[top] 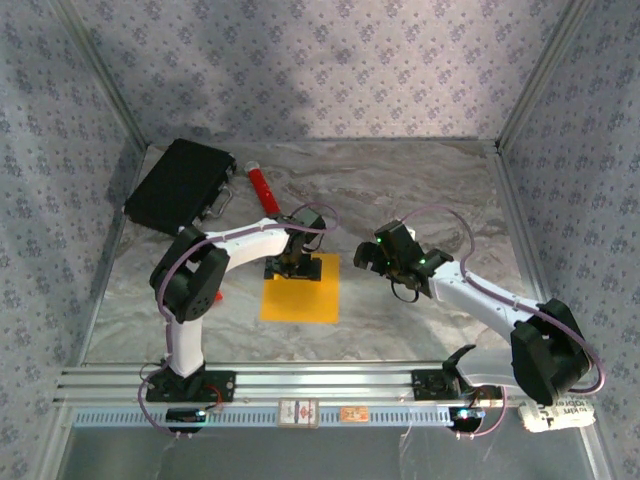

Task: Fold a paper plane with a square sheet of paper (pick it up from the middle)
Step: First fold the square sheet of paper in half at the center of the table.

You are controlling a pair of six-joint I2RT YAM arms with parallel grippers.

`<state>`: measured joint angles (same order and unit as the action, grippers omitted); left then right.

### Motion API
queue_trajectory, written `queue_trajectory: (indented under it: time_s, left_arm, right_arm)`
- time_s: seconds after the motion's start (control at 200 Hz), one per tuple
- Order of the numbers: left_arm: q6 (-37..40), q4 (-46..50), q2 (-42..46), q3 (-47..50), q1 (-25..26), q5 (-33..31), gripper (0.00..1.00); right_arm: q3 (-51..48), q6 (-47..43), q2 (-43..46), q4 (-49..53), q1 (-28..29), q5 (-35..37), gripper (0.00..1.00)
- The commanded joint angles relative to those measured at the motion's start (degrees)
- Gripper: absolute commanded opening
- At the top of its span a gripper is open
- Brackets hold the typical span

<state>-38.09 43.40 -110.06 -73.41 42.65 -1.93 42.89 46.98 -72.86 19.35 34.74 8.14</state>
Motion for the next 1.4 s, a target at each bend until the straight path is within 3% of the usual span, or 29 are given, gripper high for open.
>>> queue_trajectory:
  time_s: [0.0, 0.545, 1.394]
  left_arm:
    - [-0.9, 2.3, -1.7, -0.4, 0.5, 0.1, 0.94]
    - [-1.4, 5.2, 0.9, -4.2, 1.0, -0.2, 0.95]
    - [-5.4, -0.2, -2.2, 2.6, 2.9, 2.6, 0.96]
  right_arm:
    - [0.7, 0.7, -0.1, 1.1, -0.2, 0.4, 0.99]
    - [-0.7, 1.2, 1.6, 1.2, -0.3, 0.8, 0.99]
    - [-1.0, 1.8, 2.1, 2.0, -0.2, 1.2, 0.99]
